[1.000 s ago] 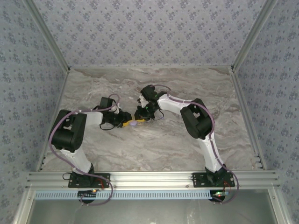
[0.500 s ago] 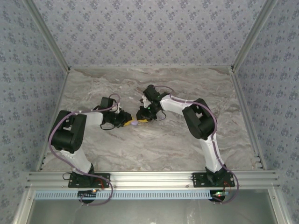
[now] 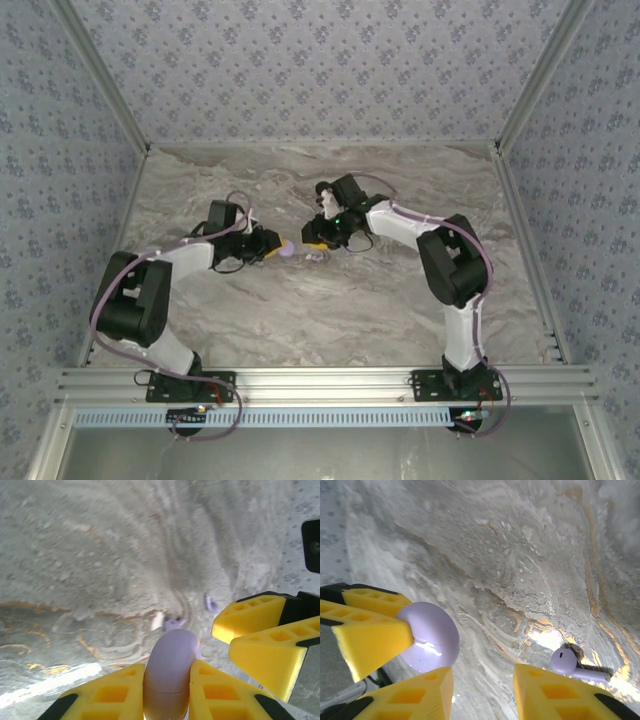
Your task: Insert the wireless bluetooth earbuds into the charging case
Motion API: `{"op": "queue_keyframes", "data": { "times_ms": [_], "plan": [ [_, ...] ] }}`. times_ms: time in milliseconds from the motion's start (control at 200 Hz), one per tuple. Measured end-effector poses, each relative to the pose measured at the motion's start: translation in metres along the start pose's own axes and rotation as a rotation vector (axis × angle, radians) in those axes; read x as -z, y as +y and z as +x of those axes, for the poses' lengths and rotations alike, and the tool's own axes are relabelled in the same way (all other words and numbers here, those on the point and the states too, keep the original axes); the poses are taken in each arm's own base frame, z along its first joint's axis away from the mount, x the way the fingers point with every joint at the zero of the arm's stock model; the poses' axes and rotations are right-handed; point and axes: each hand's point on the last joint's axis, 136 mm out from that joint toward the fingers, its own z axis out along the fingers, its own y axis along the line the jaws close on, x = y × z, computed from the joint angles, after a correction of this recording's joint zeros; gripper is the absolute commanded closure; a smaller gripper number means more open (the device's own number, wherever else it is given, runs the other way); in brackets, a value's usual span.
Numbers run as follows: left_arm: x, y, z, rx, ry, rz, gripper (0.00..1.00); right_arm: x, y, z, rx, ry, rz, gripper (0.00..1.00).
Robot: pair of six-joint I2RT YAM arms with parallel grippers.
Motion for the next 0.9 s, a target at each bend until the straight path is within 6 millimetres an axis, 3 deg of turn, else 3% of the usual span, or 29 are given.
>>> {"op": "queue_keyframes", "data": {
  "times_ms": [250, 505, 900],
  "plan": [
    [0.029, -0.057, -0.022, -0.13, -0.101, 0.121, 0.78, 0.053, 0.026, -0.022, 0.074, -0.115, -0.16, 0.5],
    [0.049, -0.105, -0.023, -0.256, -0.133, 0.219, 0.78, 0.066, 0.059, -0.022, 0.171, -0.124, -0.302, 0.46],
    [0.051, -0.116, -0.016, -0.31, -0.124, 0.237, 0.77, 0.072, 0.081, -0.022, 0.226, -0.12, -0.394, 0.46]
  ]
}}
